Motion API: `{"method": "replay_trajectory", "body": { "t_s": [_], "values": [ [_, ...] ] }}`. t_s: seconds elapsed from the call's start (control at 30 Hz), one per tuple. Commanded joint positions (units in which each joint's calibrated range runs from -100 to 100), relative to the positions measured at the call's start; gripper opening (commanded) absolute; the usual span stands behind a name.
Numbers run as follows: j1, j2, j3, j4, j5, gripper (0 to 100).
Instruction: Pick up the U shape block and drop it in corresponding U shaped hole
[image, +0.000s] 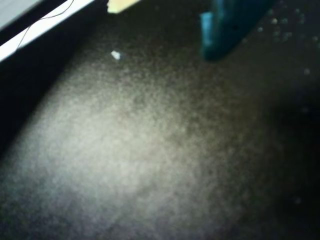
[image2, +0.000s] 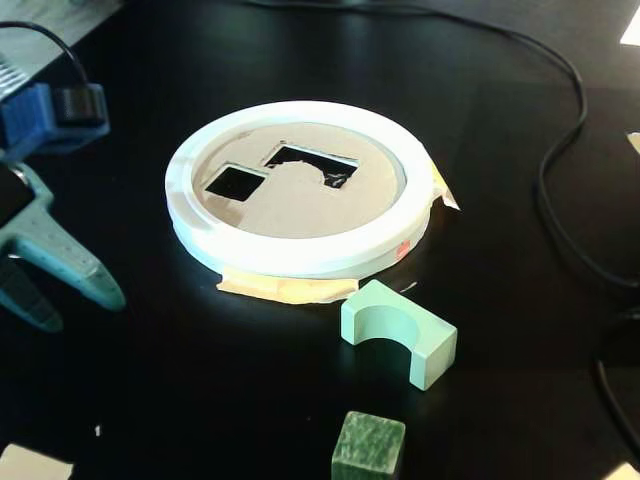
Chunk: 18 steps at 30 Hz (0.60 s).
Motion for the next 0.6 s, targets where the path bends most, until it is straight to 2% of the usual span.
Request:
{"method": "replay_trajectory", "body": {
  "t_s": [0.0,0.57],
  "values": [
    [-0.3,0.5,-3.4,-1.9,-0.4,76],
    [1.3,0.5,-3.4,-1.9,-0.4,76]
  ]
}}
